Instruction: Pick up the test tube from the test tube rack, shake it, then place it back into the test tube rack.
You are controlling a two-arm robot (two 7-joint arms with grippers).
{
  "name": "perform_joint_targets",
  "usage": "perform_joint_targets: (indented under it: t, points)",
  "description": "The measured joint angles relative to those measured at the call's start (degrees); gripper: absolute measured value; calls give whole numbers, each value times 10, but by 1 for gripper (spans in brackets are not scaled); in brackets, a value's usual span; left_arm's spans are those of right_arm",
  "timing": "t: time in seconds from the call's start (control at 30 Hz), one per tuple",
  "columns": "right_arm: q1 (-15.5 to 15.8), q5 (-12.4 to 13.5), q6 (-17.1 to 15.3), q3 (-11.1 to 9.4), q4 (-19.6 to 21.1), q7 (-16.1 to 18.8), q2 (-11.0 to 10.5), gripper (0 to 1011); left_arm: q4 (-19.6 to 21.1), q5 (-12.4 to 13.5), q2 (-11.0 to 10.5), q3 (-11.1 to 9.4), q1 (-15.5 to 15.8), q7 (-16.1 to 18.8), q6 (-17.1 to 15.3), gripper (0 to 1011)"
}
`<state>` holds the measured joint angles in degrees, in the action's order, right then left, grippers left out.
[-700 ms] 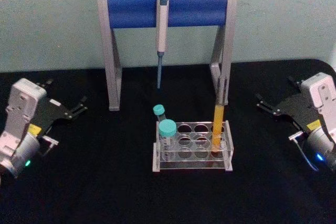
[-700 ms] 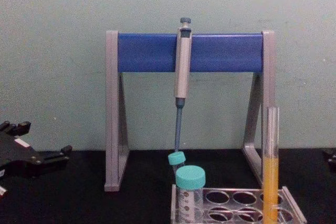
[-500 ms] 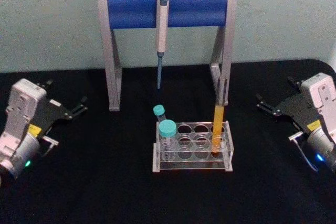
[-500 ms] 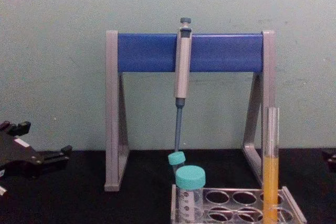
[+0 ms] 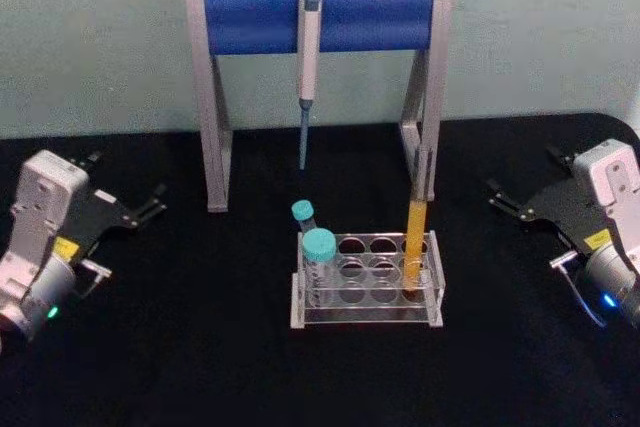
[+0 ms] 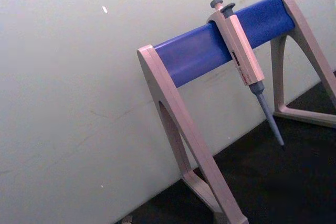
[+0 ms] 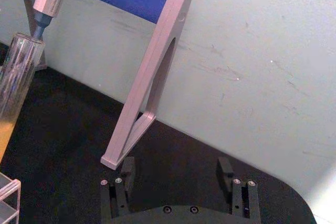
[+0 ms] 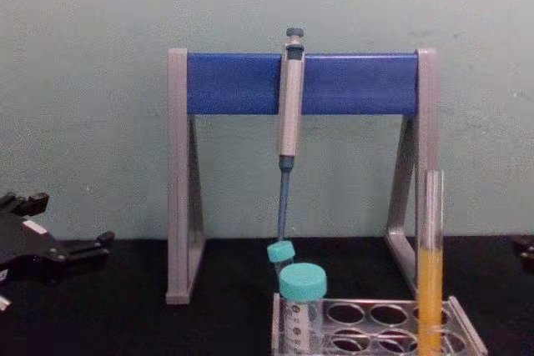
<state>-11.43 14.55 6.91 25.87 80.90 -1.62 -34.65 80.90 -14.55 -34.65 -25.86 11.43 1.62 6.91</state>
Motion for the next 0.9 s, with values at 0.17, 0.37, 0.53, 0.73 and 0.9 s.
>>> perform_joint_targets:
  t: [0.17,0.37,0.53,0.73,0.9]
  points:
    - [0,0,0,0,0,0,0,1000,0,0,0,0,0,0,0,1001]
    - [0,0,0,0,0,0,0,1000,0,0,0,0,0,0,0,1001]
    - [0,0,0,0,0,0,0,1000,0,0,0,0,0,0,0,1001]
    - [0,0,0,0,0,0,0,1000,0,0,0,0,0,0,0,1001]
    - [0,0,0,0,0,0,0,1000,0,0,0,0,0,0,0,1001]
